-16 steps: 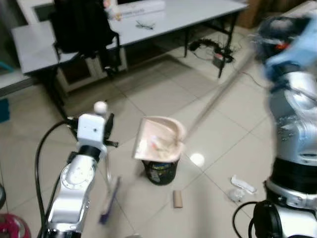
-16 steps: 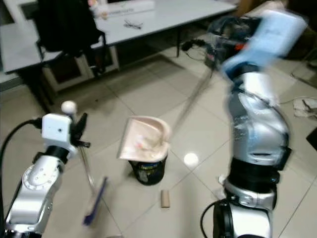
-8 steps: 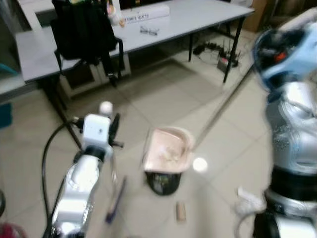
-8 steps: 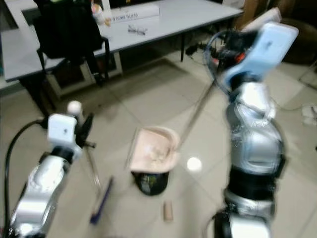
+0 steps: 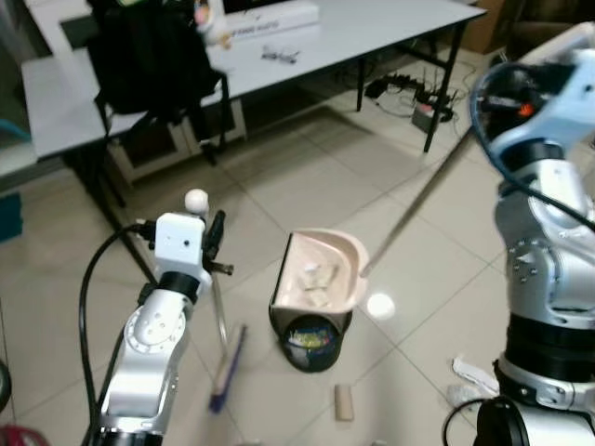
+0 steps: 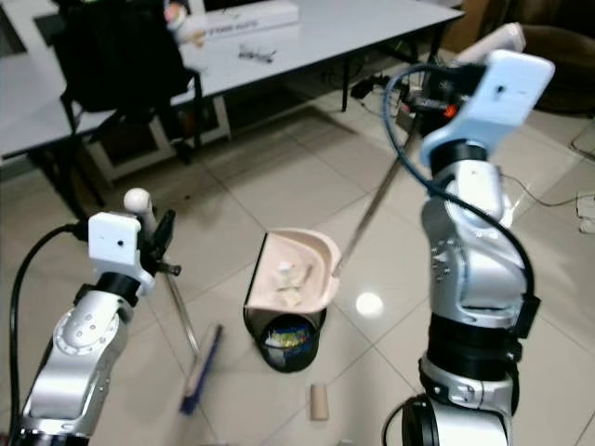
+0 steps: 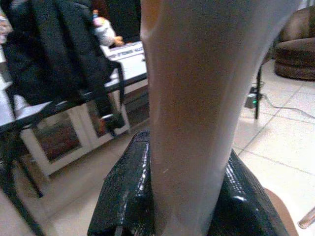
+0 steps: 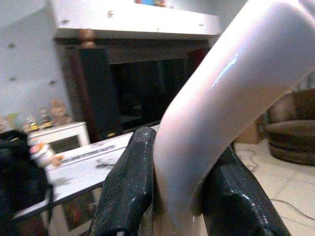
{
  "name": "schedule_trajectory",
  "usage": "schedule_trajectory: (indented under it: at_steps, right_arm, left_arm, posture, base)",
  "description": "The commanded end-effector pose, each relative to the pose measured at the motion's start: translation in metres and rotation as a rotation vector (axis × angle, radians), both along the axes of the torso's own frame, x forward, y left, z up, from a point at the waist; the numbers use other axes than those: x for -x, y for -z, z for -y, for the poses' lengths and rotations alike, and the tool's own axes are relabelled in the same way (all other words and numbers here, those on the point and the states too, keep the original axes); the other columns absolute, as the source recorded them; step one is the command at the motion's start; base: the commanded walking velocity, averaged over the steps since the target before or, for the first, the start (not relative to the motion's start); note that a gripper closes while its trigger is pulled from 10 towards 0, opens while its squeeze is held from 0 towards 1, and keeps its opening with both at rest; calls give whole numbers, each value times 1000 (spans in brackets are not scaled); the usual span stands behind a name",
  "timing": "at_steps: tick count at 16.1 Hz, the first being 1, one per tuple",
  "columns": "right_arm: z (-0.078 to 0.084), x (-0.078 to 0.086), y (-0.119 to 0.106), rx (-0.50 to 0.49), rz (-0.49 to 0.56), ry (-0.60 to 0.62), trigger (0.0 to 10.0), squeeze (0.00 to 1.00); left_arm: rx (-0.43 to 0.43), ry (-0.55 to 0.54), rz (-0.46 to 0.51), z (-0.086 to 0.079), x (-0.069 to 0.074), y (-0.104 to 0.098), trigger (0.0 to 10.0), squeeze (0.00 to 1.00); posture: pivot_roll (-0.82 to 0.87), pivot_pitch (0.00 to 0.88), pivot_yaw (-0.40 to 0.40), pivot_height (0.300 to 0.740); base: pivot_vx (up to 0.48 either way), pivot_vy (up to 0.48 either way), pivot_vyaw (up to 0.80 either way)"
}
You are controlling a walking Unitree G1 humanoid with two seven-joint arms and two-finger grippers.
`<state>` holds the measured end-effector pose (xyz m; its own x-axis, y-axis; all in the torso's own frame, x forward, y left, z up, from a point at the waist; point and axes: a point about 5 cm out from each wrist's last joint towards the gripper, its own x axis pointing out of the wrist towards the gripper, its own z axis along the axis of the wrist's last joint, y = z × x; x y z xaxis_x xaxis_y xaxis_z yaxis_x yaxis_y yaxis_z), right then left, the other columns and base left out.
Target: Sweep floor
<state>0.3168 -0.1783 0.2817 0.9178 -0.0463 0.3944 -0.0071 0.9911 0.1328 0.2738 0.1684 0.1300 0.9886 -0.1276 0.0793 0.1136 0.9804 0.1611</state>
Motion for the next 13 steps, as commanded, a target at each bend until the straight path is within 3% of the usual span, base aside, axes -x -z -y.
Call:
schedule_trajectory:
  at_steps: [1,4,13]
  right_arm:
    - [-5,6,-12,3,79,-39,10000,0]
    - [-6,8,-13,63,95,-41,10000,0]
    - [-52,20,0,315,179,-205,10000,0]
  left_arm:
    - [-32,-3,22,-3,0,-5,10000,0]
    - [-30,-2,18,-3,-1,-4,10000,0]
    - [-36,15,13,-1,-4,-4,10000,0]
  posture:
    - [-11,23,76,740]
    - [-13,31,79,740]
    - [-8,42,89,740]
  base:
    - [0,0,0]
    - [0,0,0]
    - [0,0,0]
